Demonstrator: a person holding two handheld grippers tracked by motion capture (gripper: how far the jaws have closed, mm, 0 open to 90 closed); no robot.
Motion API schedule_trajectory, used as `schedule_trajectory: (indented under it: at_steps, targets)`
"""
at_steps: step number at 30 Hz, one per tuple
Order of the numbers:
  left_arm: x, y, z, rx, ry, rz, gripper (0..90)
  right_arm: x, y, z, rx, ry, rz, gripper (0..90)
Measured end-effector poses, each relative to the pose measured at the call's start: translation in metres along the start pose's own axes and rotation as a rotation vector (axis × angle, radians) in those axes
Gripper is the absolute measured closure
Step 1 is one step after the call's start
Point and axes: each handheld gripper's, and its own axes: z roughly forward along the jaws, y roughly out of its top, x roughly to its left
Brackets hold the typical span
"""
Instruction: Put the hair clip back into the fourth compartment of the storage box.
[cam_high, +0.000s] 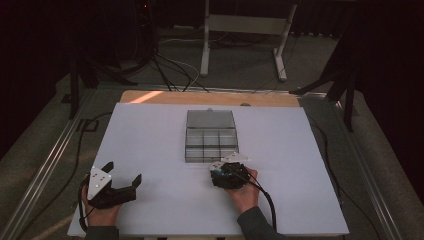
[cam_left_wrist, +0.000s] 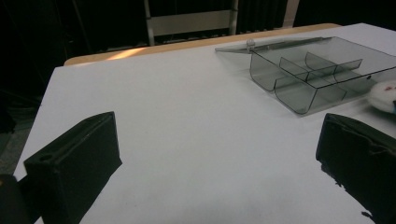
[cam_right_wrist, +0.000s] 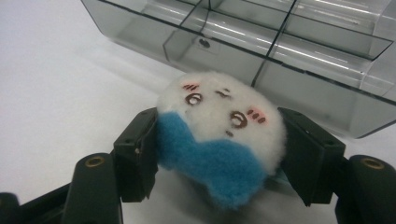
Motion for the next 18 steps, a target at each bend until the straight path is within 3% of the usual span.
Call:
schedule_trajectory:
  at_steps: [18]
  targets:
    - [0.0,0.0,0.0,0.001,0.0,0.0,0.7,0.001,0.01,-0.019,-0.016,0.039,-0.013,35.0]
